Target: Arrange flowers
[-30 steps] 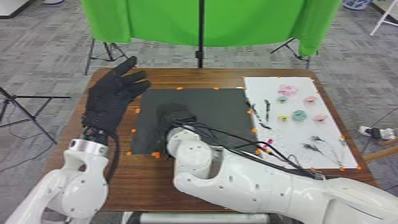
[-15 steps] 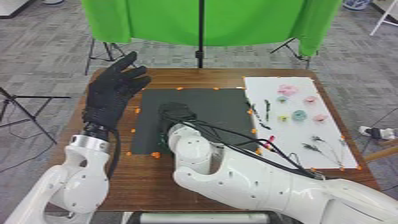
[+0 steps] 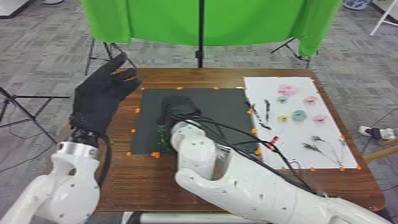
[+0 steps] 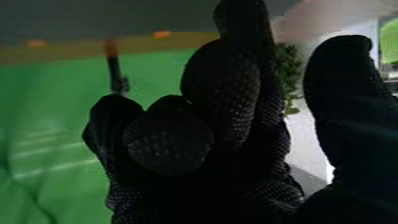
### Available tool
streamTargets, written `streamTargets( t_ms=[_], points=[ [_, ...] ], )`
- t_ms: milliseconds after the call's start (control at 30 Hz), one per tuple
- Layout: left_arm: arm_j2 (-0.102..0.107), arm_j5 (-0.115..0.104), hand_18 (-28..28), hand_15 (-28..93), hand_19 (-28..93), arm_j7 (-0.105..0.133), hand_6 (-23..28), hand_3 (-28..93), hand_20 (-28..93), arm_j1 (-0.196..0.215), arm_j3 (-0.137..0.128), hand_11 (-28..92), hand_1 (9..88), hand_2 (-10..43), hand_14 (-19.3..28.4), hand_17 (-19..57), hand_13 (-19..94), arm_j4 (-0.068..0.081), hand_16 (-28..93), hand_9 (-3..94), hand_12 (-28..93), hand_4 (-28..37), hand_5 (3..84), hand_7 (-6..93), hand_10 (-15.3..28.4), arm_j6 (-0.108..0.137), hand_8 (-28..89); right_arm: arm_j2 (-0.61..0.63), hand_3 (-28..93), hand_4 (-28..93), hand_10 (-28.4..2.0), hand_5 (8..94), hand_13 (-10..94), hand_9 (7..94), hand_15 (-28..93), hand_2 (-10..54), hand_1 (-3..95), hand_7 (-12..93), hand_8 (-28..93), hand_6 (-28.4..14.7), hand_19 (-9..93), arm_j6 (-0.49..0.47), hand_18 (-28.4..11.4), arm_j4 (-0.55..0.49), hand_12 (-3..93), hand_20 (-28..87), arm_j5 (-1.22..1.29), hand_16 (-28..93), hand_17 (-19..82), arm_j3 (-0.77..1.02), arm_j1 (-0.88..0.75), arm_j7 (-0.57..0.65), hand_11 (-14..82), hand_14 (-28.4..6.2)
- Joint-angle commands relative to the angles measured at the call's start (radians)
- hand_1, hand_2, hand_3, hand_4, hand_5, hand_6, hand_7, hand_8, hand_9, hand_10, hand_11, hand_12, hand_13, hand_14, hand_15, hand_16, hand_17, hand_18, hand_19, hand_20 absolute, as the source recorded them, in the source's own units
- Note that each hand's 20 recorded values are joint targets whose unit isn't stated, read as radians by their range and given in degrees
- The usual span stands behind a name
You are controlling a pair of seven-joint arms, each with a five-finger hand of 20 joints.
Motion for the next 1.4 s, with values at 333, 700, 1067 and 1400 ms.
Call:
streamTargets(
  t_ms=[333,700,1067,1400],
  points=[
    [-0.011,-0.004,24.9,56,57,0.0,9.9,79,10,0.09,-0.007,27,26.7,8.4,28.4,-7.8,29,0.001,-10,37.9,11,-22.4,39.2,14.4,21.2,0.035,-11,0.032,67,-27,-13.5,84.5,81,86.8,76,1.3,29.3,13,-12,-3.6,93,-0.198,-24.8,-0.051,21.7,61,0.017,17,51,0.113,-0.192,-0.064,49.8,-12.6],
    [-0.006,-0.005,24.9,56,57,-0.002,9.9,79,10,0.061,0.009,27,26.7,8.4,28.4,-7.7,29,0.012,-10,37.9,11,-22.5,39.2,14.4,21.2,0.025,-11,-0.036,67,-26,-14.9,81.2,77,83.2,77,3.1,27.9,13,-11,-3.9,93,-0.328,-24.7,-0.084,21.3,60,0.019,17,46,0.146,-0.252,-0.189,50.7,-13.8],
    [-0.007,-0.013,24.9,57,57,0.015,10.0,79,10,0.124,-0.02,27,26.6,8.4,28.4,-7.8,29,-0.008,-10,37.9,11,-22.6,39.3,14.3,21.3,0.046,-10,0.039,68,-26,-16.5,79.2,76,82.1,76,3.7,26.4,13,-11,-3.6,93,-0.249,-25.1,-0.16,19.3,57,-0.046,14,45,0.119,-0.237,-0.129,47.5,-14.3],
    [0.011,-0.046,25.3,57,58,0.086,10.0,79,11,0.237,-0.075,27,26.5,8.3,28.4,-7.5,29,-0.038,-10,38.2,11,-22.5,39.3,14.3,21.5,0.099,-10,0.319,69,-24,-16.5,84.6,79,85.0,74,3.6,25.4,15,-11,-4.2,93,-0.111,-25.9,-0.37,19.8,58,0.087,15,49,0.31,-0.28,-0.01,45.7,-14.0]
  ],
)
